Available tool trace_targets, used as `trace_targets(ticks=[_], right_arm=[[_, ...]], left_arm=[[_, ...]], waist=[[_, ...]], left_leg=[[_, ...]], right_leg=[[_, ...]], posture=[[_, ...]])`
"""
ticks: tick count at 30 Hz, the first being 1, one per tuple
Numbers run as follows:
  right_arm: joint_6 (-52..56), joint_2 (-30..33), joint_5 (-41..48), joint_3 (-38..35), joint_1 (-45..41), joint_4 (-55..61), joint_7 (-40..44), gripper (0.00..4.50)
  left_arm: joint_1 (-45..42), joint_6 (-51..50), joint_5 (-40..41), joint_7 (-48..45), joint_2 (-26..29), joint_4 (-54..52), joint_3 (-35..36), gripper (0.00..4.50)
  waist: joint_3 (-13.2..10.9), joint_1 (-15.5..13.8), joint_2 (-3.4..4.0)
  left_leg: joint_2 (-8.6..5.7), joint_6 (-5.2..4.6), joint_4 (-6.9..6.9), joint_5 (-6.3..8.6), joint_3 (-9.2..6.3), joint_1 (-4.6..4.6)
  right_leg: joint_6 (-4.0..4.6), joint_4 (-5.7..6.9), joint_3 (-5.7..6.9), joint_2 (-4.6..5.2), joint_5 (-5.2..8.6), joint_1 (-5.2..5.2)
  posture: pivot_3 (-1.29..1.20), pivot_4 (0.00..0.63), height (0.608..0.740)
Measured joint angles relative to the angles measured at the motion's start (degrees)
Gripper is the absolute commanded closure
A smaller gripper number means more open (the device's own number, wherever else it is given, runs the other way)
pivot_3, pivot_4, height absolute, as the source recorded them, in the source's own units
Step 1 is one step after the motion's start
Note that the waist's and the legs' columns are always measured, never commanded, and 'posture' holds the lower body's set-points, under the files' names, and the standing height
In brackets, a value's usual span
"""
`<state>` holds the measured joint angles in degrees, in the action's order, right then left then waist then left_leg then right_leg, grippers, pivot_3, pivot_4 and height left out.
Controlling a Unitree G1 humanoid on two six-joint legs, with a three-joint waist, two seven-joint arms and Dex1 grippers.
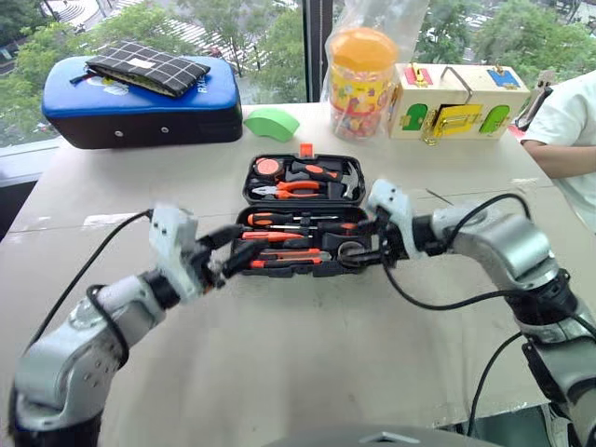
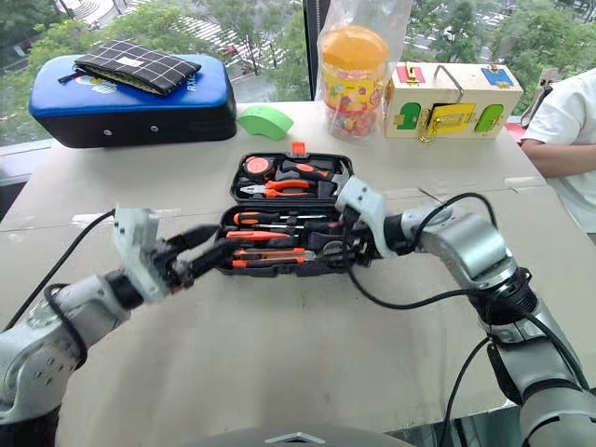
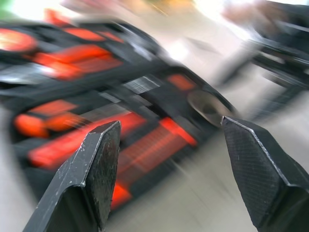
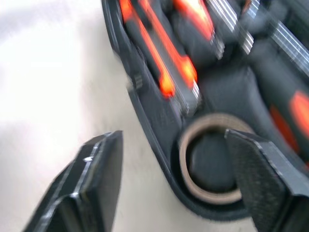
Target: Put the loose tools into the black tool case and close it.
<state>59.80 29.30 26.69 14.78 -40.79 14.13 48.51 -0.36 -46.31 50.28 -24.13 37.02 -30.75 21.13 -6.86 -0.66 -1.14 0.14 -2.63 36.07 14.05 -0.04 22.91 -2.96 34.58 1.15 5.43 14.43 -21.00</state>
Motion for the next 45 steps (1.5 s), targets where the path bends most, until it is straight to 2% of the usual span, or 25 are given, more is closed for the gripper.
trace_targets(ticks=[4, 5, 7, 10, 16, 19, 23, 24, 25, 27, 30, 31, 32, 33, 34, 37, 39, 41, 43, 45], right_arm=[[-0.1, -6.3, -0.9, -6.6, -4.6, -7.0, -8.7, 1.23], [-0.7, -6.6, -2.4, -7.2, -6.5, -11.1, -10.9, 0.7], [-3.7, -7.4, -6.1, -7.3, -9.4, -20.4, -14.0, 0.07], [-7.2, -10.6, -8.9, -7.2, -12.1, -31.2, -16.8, 0.07], [-19.6, -17.1, -14.0, -9.0, -24.2, -61.5, -22.6, 0.07], [-25.3, -17.8, -15.3, -11.4, -27.7, -72.3, -24.4, 0.93], [-31.0, -18.9, -15.9, -13.8, -29.2, -80.5, -22.9, 2.65], [-31.4, -19.0, -16.0, -14.1, -29.5, -81.2, -22.6, 3.21], [-31.8, -19.0, -16.0, -14.8, -29.6, -81.9, -21.7, 3.64], [-31.9, -19.0, -15.9, -15.7, -29.6, -82.3, -19.4, 4.45], [-30.0, -18.4, -15.4, -16.6, -29.0, -81.0, -15.6, 4.45], [-28.5, -17.9, -14.9, -16.9, -27.8, -79.1, -13.8, 4.45], [-25.3, -17.2, -14.0, -17.1, -25.5, -74.7, -11.1, 4.45], [-25.0, -17.1, -13.9, -17.1, -25.3, -74.3, -10.9, 4.45], [-21.5, -16.9, -12.9, -17.1, -22.7, -68.6, -9.7, 4.45], [-14.7, -15.3, -10.4, -17.1, -16.5, -57.4, -7.8, 4.45], [-5.2, -14.1, -7.7, -17.1, -9.0, -41.3, -8.5, 4.45], [-1.5, -13.7, -6.6, -17.2, -6.2, -35.3, -9.4, 4.45], [1.6, -12.7, -5.8, -16.7, -2.5, -27.6, -10.2, 3.84], [3.3, -11.8, -5.7, -15.9, -0.5, -23.8, -10.7, 2.8]], left_arm=[[-12.4, -5.5, -1.9, 11.0, -2.3, 10.8, 0.0, 1.15], [-16.6, -6.2, -3.9, 12.7, -2.4, 15.7, -1.3, 1.15], [-23.8, -5.4, -8.5, 13.4, -2.5, 26.3, -4.0, 1.15], [-30.7, -3.0, -14.0, 12.7, -3.0, 38.9, -7.2, 1.15], [-49.0, 11.3, -27.4, 5.8, -5.6, 72.9, -14.9, 1.15], [-54.3, 17.2, -31.9, 1.6, -5.8, 83.4, -16.7, 1.92], [-58.6, 21.5, -34.0, -3.5, -6.4, 92.6, -16.4, 3.65], [-59.0, 21.8, -34.3, -4.7, -6.5, 93.5, -16.3, 4.21], [-59.3, 21.9, -34.5, -6.5, -6.5, 94.4, -16.1, 4.5], [-59.1, 21.3, -34.5, -9.2, -5.9, 94.6, -15.5, 4.5], [-56.1, 17.0, -34.0, -13.2, -4.6, 89.1, -14.9, 4.5], [-53.4, 14.1, -33.1, -14.2, -4.0, 84.1, -14.7, 4.5], [-48.1, 9.7, -31.5, -14.9, -3.0, 74.4, -14.1, 4.5], [-47.6, 9.3, -31.3, -14.9, -3.0, 73.6, -14.0, 4.5], [-42.4, 6.2, -30.4, -14.7, -2.0, 64.6, -13.6, 4.5], [-33.9, 1.0, -27.9, -14.3, -1.3, 50.3, -11.9, 4.5], [-25.0, -4.3, -25.7, -13.1, -0.4, 35.8, -9.7, 4.5], [-22.2, -6.7, -24.9, -12.2, -0.4, 31.1, -8.9, 4.5], [-18.2, -9.1, -23.9, -11.1, -0.5, 24.8, -8.0, 4.5], [-15.8, -10.5, -22.8, -10.6, -0.9, 20.9, -7.9, 4.5]], waist=[[0.0, -0.1, -0.06], [0.0, -0.2, -0.07], [0.0, -0.2, -0.14], [0.0, 0.3, -0.22], [-0.1, 1.1, -0.42], [-0.1, 1.3, -0.45], [-0.1, 1.6, -0.42], [-0.1, 1.5, -0.42], [-0.1, 1.5, -0.42], [-0.1, 1.6, -0.41], [-0.1, 1.7, -0.41], [-0.1, 1.8, -0.42], [0.0, 1.9, -0.47], [0.0, 2.1, -0.48], [0.0, 2.5, -0.43], [0.2, 2.9, -0.49], [0.1, 2.8, -0.41], [0.1, 2.8, -0.4], [0.0, 2.8, -0.24], [0.0, 2.6, -0.13]], left_leg=[[-0.05, 0.12, 0.04, -0.09, -0.01, -0.02], [-0.11, 0.12, 0.04, -0.1, -0.02, -0.05], [-0.21, 0.27, 0.03, -0.21, -0.05, -0.04], [-0.43, 0.39, -0.04, -0.29, 0.02, -0.05], [-0.48, 0.54, -0.23, -0.4, -0.03, -0.01], [-0.48, 0.54, -0.32, -0.4, 0.0, -0.07], [-0.45, 0.55, -0.3, -0.41, 0.04, -0.17], [-0.44, 0.57, -0.27, -0.43, 0.01, -0.19], [-0.42, 0.57, -0.25, -0.42, -0.03, -0.22], [-0.36, 0.56, -0.21, -0.42, -0.04, -0.22], [-0.28, 0.55, -0.27, -0.41, -0.07, -0.18], [-0.28, 0.53, -0.27, -0.39, -0.1, -0.19], [-0.28, 0.52, -0.28, -0.36, -0.14, -0.18], [-0.27, 0.5, -0.33, -0.34, -0.15, -0.19], [-0.27, 0.49, -0.51, -0.33, -0.25, -0.13], [-0.42, 0.45, -0.74, -0.29, -0.51, -0.16], [-0.49, 0.45, -0.85, -0.28, -0.52, -0.11], [-0.55, 0.44, -0.89, -0.27, -0.5, -0.08], [-0.58, 0.39, -0.92, -0.2, -0.44, -0.08], [-0.58, 0.51, -0.9, -0.06, -0.43, -0.08]], right_leg=[[-0.01, 0.21, -0.01, -0.15, -0.01, -0.04], [-0.01, 0.25, 0.12, -0.38, -0.01, -0.03], [-0.01, 0.27, 0.32, -0.48, -0.01, -0.03], [-0.23, 0.28, 0.25, -0.52, -0.13, -0.07], [-0.29, 0.32, 0.54, -0.57, -0.14, -0.15], [-0.3, 0.34, 0.57, -0.53, -0.15, -0.13], [-0.34, 0.37, 0.58, -0.5, -0.15, -0.04], [-0.34, 0.36, 0.62, -0.5, -0.16, -0.02], [-0.35, 0.37, 0.64, -0.5, -0.16, 0.03], [-0.36, 0.4, 0.63, -0.5, -0.17, 0.04], [-0.38, 0.7, 0.56, -0.46, -0.2, 0.01], [-0.37, 1.03, 0.5, -0.42, -0.2, -0.09], [-0.36, 1.23, 0.41, -0.39, -0.2, -0.17], [-0.35, 1.23, 0.3, -0.32, -0.21, -0.19], [-0.32, 1.17, 0.11, -0.19, -0.22, -0.26], [-0.25, 1.22, -0.39, -0.01, -0.27, -0.35], [-0.22, 1.13, -0.49, 0.08, -0.27, -0.43], [-0.21, 0.92, -0.49, 0.13, -0.26, -0.43], [-0.21, 0.56, -0.5, 0.19, -0.26, -0.41], [-0.21, 0.26, -0.48, 0.19, -0.26, -0.26]], posture=[[0.0, 0.15, 0.74], [0.0, 0.15, 0.74], [0.0, 0.15, 0.74], [0.0, 0.15, 0.74], [0.0, 0.15, 0.74], [0.0, 0.15, 0.74], [0.0, 0.15, 0.74], [0.0, 0.15, 0.74], [0.0, 0.15, 0.74], [0.0, 0.15, 0.74], [0.0, 0.15, 0.74], [0.0, 0.15, 0.74], [0.0, 0.15, 0.74], [0.0, 0.15, 0.74], [0.0, 0.15, 0.74], [0.0, 0.15, 0.74], [0.0, 0.15, 0.74], [0.0, 0.15, 0.74], [0.0, 0.15, 0.74], [0.0, 0.15, 0.74]])
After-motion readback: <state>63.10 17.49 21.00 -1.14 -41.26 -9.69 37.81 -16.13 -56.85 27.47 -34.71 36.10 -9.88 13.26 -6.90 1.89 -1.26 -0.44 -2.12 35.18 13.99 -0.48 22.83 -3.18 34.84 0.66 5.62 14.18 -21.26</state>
